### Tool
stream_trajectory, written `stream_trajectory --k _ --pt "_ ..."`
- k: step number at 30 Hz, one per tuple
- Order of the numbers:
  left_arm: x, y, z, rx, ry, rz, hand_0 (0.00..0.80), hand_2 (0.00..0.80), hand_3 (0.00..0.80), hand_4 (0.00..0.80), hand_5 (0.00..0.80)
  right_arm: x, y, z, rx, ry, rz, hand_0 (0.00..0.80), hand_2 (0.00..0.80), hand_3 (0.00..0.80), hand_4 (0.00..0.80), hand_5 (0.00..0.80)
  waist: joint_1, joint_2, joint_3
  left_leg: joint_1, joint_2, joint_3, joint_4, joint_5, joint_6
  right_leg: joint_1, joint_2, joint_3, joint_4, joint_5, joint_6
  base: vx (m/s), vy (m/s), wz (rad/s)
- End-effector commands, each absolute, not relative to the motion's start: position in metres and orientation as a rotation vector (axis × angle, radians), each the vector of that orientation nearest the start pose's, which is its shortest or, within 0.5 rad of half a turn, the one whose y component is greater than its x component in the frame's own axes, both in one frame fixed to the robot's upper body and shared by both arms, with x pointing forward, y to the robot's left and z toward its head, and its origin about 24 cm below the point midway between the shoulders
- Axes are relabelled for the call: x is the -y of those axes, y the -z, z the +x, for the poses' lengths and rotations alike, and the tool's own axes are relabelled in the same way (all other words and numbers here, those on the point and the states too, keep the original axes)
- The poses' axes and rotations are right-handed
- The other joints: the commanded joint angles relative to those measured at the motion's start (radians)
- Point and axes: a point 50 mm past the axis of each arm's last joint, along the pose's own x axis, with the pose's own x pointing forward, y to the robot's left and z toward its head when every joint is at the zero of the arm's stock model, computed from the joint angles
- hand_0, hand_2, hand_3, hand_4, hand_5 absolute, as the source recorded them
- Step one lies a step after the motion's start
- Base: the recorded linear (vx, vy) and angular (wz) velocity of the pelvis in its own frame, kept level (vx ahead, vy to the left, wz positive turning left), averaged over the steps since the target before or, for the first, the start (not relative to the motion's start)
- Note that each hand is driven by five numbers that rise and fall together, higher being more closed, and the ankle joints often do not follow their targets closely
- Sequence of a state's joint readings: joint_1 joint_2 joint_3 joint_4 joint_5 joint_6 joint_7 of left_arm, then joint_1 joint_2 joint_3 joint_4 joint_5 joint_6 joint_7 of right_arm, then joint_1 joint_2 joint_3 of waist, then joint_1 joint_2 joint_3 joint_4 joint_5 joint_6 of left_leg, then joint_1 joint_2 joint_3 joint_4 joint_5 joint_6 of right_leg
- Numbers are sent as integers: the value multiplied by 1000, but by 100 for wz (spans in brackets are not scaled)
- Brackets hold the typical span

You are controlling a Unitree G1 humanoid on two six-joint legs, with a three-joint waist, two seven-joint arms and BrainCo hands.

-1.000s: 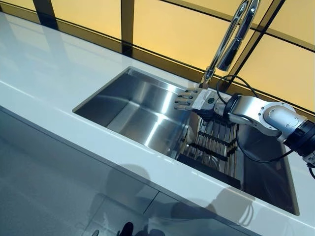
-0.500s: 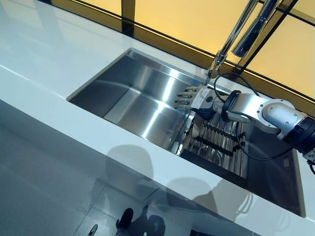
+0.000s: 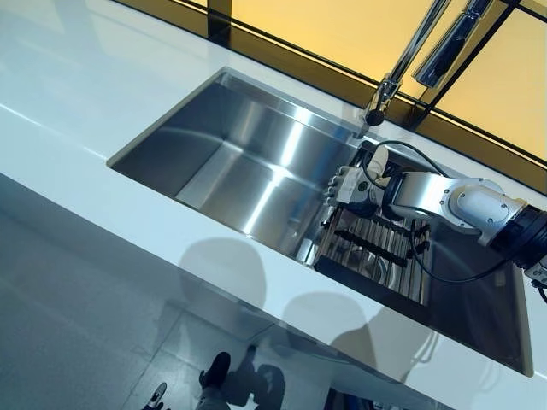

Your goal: Take plates into dishwasher

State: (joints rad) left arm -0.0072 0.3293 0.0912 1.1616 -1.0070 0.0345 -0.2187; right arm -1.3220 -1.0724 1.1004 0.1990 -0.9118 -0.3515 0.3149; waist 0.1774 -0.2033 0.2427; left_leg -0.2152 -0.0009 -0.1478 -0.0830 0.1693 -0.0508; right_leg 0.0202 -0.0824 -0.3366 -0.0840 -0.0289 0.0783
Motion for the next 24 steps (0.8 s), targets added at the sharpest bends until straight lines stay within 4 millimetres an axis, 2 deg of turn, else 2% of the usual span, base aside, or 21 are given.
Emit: stream_trajectory --k 1,16,24 --pt "-284 134 119 -784 -590 -758 0 0 0 0 0 153 -266 351 436 -595 -2612 800 800 800 800 800 16 -21 14 72 47 82 -4 -96 -33 -78 -52 15 -3 119 76 -21 5 -4" --pt "-283 137 111 -795 -623 -764 0 0 0 0 0 161 -278 353 395 -543 -2594 800 800 800 800 800 0 -27 -31 105 47 97 -4 -105 -32 -51 -46 32 -3 110 74 -1 1 -1" --pt "-283 139 105 -815 -644 -750 0 0 0 0 0 169 -286 352 319 -540 -2439 800 800 800 800 800 -17 -25 -74 139 47 114 -4 -121 -30 -29 -45 47 -3 104 76 21 11 -4"
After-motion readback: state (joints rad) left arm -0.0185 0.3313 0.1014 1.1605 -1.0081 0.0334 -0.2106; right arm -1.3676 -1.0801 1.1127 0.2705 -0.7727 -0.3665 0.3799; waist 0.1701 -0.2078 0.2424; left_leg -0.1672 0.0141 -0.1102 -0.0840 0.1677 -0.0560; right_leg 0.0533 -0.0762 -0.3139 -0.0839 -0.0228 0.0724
